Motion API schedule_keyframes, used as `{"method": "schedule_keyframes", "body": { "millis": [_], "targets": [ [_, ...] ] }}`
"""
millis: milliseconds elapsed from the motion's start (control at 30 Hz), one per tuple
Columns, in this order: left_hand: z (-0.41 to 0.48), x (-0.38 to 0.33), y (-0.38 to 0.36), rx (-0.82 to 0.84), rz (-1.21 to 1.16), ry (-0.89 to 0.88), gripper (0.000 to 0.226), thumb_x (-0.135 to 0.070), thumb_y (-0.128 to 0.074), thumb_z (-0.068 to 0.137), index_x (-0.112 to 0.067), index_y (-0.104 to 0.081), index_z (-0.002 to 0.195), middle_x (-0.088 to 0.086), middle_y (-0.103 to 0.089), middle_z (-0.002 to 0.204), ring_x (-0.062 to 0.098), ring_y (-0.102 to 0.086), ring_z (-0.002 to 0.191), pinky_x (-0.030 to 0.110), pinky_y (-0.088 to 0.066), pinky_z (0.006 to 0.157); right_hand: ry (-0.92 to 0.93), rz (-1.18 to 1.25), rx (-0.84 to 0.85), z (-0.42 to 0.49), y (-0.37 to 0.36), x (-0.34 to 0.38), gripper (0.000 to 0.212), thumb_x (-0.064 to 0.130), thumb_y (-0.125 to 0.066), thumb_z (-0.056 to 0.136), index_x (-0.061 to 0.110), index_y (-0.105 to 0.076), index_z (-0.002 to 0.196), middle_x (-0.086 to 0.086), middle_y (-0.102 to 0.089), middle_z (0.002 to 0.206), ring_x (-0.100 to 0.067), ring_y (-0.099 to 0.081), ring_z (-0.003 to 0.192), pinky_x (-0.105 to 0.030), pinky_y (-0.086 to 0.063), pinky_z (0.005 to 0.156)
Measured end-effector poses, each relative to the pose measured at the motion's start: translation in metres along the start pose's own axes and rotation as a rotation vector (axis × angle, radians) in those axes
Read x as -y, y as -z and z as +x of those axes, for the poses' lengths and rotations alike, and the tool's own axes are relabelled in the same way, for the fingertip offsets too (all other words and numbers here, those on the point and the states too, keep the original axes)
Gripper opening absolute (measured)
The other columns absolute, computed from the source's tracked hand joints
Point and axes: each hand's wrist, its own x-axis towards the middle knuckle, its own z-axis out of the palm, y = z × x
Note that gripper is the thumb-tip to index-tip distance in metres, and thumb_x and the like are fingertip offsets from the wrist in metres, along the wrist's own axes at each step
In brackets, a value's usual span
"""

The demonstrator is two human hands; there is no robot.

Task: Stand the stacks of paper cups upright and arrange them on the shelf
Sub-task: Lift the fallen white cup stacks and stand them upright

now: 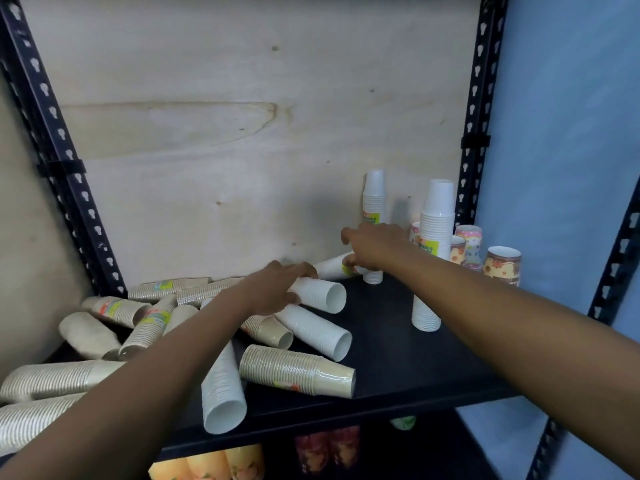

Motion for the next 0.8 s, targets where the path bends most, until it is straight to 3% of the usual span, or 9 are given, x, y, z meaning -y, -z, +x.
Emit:
{"method": "schedule_keyframes", "body": {
  "millis": [133,200,300,433,533,633,667,733,800],
  "targets": [
    [0.007,-0.018,0.002,0.026,0.238,0.014,0.068,-0.030,-0.062,0.095,-0.052,-0.029,0.150,-0.009,-0.051,0.148,0.027,-0.053,0.120,0.043,-0.049,0.096,0.008,0.039,0.099,-0.005,0.002,0.001,0.043,0.054,-0.055,0.095,0.025,-0.050,0.127,-0.007,-0.053,0.123,-0.024,-0.049,0.091,-0.040,-0.043,0.075],
    [0.013,-0.022,0.004,0.031,0.278,0.020,0.064,-0.031,-0.061,0.096,-0.049,-0.033,0.150,-0.009,-0.050,0.146,0.027,-0.058,0.119,0.042,-0.050,0.095,0.022,0.064,0.158,-0.005,0.001,-0.001,0.044,0.053,-0.055,0.096,0.025,-0.047,0.129,-0.008,-0.051,0.124,-0.024,-0.048,0.091,-0.041,-0.046,0.079],
    [0.015,-0.020,0.009,0.019,0.192,0.047,0.060,-0.026,-0.065,0.093,-0.042,-0.042,0.146,-0.008,-0.053,0.138,0.024,-0.059,0.119,0.042,-0.048,0.097,0.027,0.195,0.262,-0.004,0.006,-0.002,0.043,0.048,-0.061,0.094,0.029,-0.046,0.131,-0.008,-0.054,0.124,-0.023,-0.053,0.094,-0.038,-0.046,0.078],
    [0.009,-0.017,0.016,-0.069,0.003,0.026,0.058,-0.016,-0.073,0.083,-0.031,-0.057,0.136,-0.011,-0.061,0.124,0.014,-0.056,0.114,0.034,-0.047,0.098,0.030,0.400,0.327,-0.006,0.025,0.000,0.029,0.034,-0.064,0.096,0.023,-0.061,0.123,-0.002,-0.062,0.122,-0.019,-0.056,0.097,-0.028,-0.044,0.067],
    [0.004,-0.013,0.016,-0.120,-0.272,0.151,0.056,-0.011,-0.068,0.074,-0.032,-0.067,0.126,-0.009,-0.069,0.115,0.014,-0.064,0.104,0.027,-0.055,0.083,-0.065,0.666,0.358,-0.007,0.030,-0.002,0.028,0.032,-0.069,0.093,0.017,-0.067,0.116,-0.005,-0.065,0.117,-0.025,-0.065,0.098,-0.035,-0.058,0.073],
    [-0.004,-0.024,0.015,-0.196,-0.856,0.403,0.032,-0.021,-0.063,0.087,-0.024,-0.073,0.117,0.005,-0.070,0.114,0.025,-0.071,0.099,0.034,-0.064,0.077,-0.216,1.011,0.409,-0.010,0.032,-0.002,0.042,0.032,-0.075,0.084,0.008,-0.065,0.117,-0.017,-0.061,0.120,-0.038,-0.071,0.099,-0.050,-0.062,0.081],
    [-0.007,-0.030,0.015,-0.222,-1.016,0.473,0.028,-0.032,-0.063,0.092,-0.020,-0.075,0.114,0.008,-0.070,0.113,0.028,-0.072,0.098,0.039,-0.064,0.077,-0.225,1.086,0.409,-0.010,0.032,-0.003,0.048,0.032,-0.077,0.080,0.006,-0.065,0.118,-0.018,-0.060,0.122,-0.037,-0.071,0.102,-0.050,-0.062,0.082],
    [-0.008,-0.038,0.013,-0.280,-1.174,0.559,0.044,-0.052,-0.063,0.093,-0.012,-0.075,0.107,0.011,-0.072,0.108,0.032,-0.073,0.094,0.044,-0.065,0.073,-0.189,1.249,0.401,-0.011,0.033,-0.006,0.051,0.029,-0.081,0.077,0.003,-0.066,0.118,-0.018,-0.063,0.124,-0.034,-0.069,0.107,-0.046,-0.061,0.086],
    [-0.007,-0.043,0.008,-0.373,-1.198,0.604,0.038,-0.042,-0.073,0.090,-0.007,-0.072,0.106,0.013,-0.070,0.113,0.030,-0.072,0.093,0.042,-0.064,0.066,-0.142,1.344,0.387,-0.015,0.034,-0.010,0.040,0.018,-0.079,0.082,0.000,-0.067,0.115,-0.018,-0.065,0.121,-0.029,-0.069,0.106,-0.037,-0.062,0.085]
  ]
}}
